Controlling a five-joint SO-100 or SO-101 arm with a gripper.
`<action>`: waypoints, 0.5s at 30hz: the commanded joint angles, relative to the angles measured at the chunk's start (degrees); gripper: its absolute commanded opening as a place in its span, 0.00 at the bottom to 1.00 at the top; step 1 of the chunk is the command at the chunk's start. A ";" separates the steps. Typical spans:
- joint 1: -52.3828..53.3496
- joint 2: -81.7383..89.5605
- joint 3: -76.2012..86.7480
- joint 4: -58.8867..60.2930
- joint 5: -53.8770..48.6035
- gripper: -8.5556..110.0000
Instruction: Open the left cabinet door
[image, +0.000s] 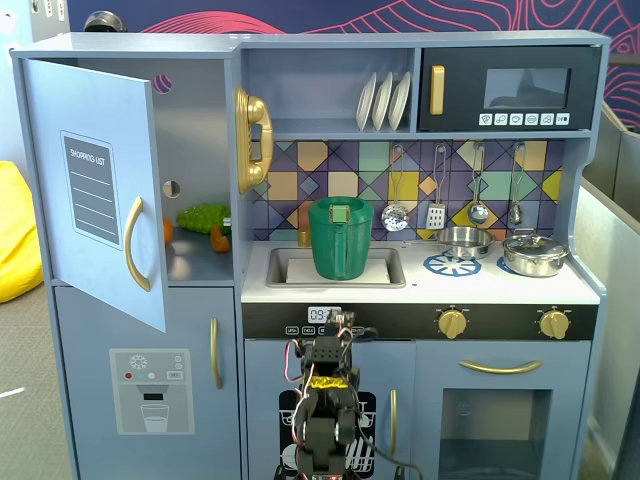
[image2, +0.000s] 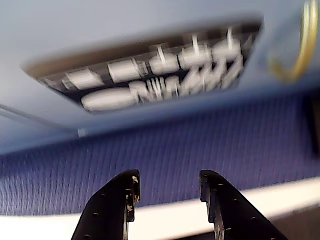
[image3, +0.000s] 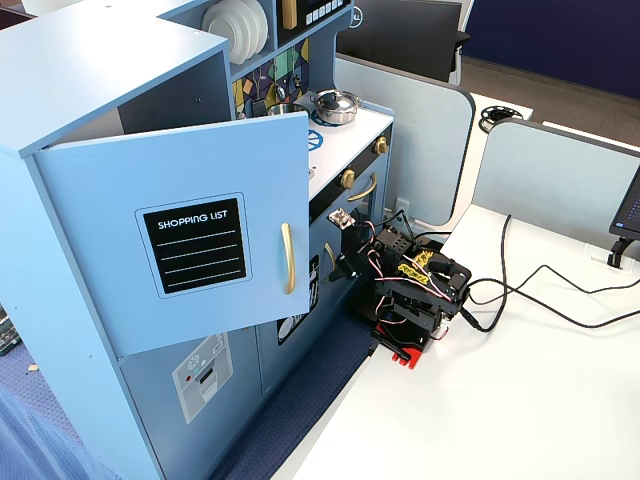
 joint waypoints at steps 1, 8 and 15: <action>-0.70 1.32 0.62 3.52 4.57 0.14; -2.81 2.99 0.79 17.23 2.90 0.09; -1.23 2.99 0.70 26.19 -3.78 0.07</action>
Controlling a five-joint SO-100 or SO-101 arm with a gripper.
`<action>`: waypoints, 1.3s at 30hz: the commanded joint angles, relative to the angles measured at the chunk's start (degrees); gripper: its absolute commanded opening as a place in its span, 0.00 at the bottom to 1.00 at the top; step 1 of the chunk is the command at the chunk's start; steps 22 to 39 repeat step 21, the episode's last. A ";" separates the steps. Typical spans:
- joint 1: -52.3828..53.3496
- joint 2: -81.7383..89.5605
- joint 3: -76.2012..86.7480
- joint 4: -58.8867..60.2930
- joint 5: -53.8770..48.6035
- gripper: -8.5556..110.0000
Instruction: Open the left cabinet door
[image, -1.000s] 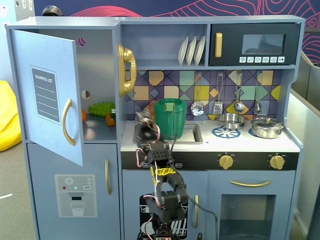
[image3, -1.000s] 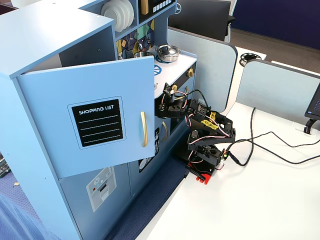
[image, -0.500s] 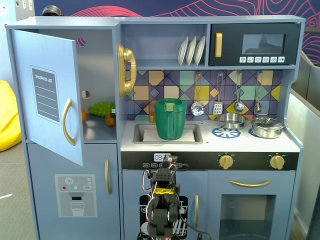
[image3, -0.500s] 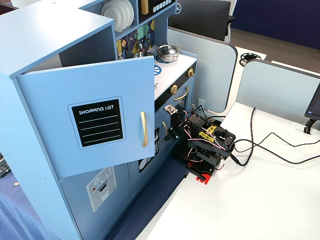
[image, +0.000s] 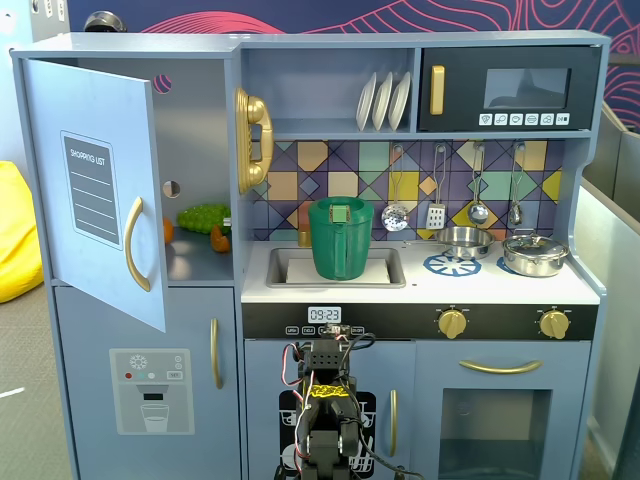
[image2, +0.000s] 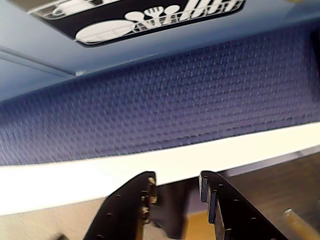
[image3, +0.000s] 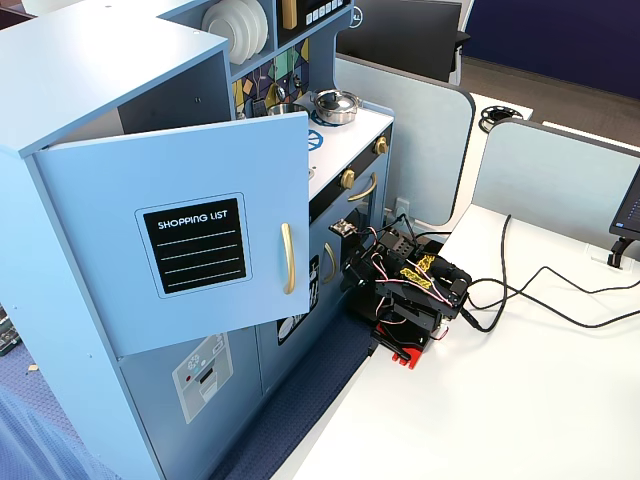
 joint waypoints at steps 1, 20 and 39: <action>0.97 -0.26 -0.09 10.99 -2.02 0.07; 0.97 -0.26 -0.09 10.99 -2.55 0.08; 0.97 -0.26 -0.09 10.99 -2.55 0.08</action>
